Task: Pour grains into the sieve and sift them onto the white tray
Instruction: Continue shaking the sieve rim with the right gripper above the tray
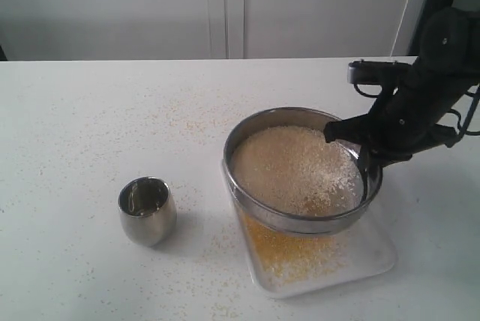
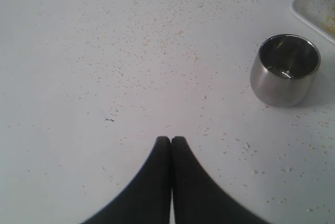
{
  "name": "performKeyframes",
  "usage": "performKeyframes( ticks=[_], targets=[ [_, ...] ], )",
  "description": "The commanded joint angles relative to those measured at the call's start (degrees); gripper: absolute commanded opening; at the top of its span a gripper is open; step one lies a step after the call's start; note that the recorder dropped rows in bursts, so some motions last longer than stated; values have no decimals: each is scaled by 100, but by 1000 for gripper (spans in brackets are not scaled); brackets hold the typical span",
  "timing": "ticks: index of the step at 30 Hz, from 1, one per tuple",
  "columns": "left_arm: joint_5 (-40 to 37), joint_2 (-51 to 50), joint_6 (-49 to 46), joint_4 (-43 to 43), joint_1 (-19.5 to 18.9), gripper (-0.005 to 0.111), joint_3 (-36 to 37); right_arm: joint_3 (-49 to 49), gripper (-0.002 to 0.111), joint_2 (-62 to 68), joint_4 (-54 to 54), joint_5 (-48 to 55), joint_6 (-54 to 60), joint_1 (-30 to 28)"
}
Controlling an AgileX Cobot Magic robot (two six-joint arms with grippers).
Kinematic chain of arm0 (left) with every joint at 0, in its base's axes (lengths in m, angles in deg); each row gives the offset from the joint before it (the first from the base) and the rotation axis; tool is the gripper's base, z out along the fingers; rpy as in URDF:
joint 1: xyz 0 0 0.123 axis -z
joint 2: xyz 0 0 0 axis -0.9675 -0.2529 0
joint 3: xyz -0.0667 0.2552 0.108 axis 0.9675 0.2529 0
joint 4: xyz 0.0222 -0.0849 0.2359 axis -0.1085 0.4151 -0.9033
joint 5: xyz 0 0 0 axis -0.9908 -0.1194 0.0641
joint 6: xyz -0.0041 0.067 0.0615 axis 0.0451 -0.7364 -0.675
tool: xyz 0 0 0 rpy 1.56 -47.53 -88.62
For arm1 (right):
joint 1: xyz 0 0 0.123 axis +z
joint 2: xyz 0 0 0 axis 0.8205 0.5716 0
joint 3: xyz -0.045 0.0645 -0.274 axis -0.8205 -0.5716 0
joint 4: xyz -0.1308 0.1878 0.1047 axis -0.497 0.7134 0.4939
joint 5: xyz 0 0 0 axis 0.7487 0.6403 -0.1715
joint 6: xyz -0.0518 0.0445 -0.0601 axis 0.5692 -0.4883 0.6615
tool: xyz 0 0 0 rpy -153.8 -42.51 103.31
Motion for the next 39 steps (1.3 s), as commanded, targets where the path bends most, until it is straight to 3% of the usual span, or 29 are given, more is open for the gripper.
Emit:
performKeyframes(
  ticks=[1, 5, 9, 11, 15, 20, 25, 30, 34, 35, 39],
  targets=[
    [-54, 30, 4, 51, 37, 0, 19, 19, 0, -209, 214, 1208, 8, -7],
    [-54, 30, 4, 51, 37, 0, 19, -105, 0, -138, 391, -629, 8, -7],
    [-54, 30, 4, 51, 37, 0, 19, -16, 0, -181, 322, 921, 8, -7],
    [-54, 30, 4, 51, 37, 0, 19, -171, 0, -208, 321, 989, 8, -7],
    [-54, 30, 4, 51, 37, 0, 19, -278, 0, -49, 606, -1000, 8, -7],
    [-54, 30, 4, 51, 37, 0, 19, -152, 0, -175, 333, 800, 8, -7],
    [-54, 30, 4, 51, 37, 0, 19, -209, 0, -113, 401, -993, 8, -7],
    [-54, 30, 4, 51, 37, 0, 19, -181, 0, -235, -35, 942, 8, -7],
    [-54, 30, 4, 51, 37, 0, 19, -282, 0, -103, 45, -1243, -13, -7],
    [-54, 30, 4, 51, 37, 0, 19, -267, 0, -89, 45, -1263, -13, -7],
    [-54, 30, 4, 51, 37, 0, 19, -205, 0, -219, -93, 852, -11, -7]
  ],
)
